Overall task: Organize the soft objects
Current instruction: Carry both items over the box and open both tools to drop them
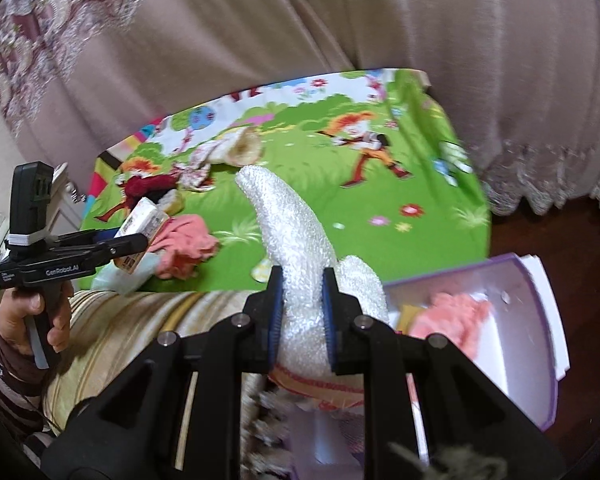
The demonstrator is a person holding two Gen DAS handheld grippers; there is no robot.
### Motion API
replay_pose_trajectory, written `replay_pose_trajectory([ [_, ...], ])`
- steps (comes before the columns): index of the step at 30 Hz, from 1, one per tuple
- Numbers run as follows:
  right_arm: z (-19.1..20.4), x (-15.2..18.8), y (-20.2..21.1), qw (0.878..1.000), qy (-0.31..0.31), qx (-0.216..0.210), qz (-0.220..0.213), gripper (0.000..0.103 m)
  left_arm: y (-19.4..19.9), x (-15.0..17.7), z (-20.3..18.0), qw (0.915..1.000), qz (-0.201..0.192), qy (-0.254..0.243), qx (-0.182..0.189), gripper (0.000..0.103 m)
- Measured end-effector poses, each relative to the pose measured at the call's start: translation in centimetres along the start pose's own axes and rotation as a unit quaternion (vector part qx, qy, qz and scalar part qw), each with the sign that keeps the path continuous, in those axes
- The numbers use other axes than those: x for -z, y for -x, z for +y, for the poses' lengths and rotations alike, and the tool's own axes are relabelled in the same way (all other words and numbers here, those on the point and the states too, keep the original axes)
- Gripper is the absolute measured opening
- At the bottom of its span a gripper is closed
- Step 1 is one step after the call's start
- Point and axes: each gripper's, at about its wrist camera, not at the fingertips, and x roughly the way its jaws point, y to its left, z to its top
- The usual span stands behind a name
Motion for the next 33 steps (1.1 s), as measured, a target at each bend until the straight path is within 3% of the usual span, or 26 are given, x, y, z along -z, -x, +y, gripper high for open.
replay_pose_trajectory([
  [13, -6.8, 4.1, 2.9, 0.994, -0.068, 0.089, 0.004, 0.021, -4.0, -0.3, -8.5, 0.9953, 0.042, -0.067, 0.056, 0.054],
  [23, -9.2, 5.0, 3.8, 0.984, -0.083, 0.159, 0.002, 0.021, -6.8, -0.9, -14.2, 0.9879, 0.064, -0.108, 0.092, 0.054],
  [28, -10.3, 5.5, 4.4, 0.979, -0.095, 0.180, 0.001, 0.021, -7.9, -1.1, -16.0, 0.9844, 0.072, -0.117, 0.110, 0.054],
  [33, -11.6, 5.8, 4.8, 0.973, -0.120, 0.199, -0.001, 0.025, -8.7, -1.4, -16.7, 0.9815, 0.084, -0.112, 0.131, 0.061],
])
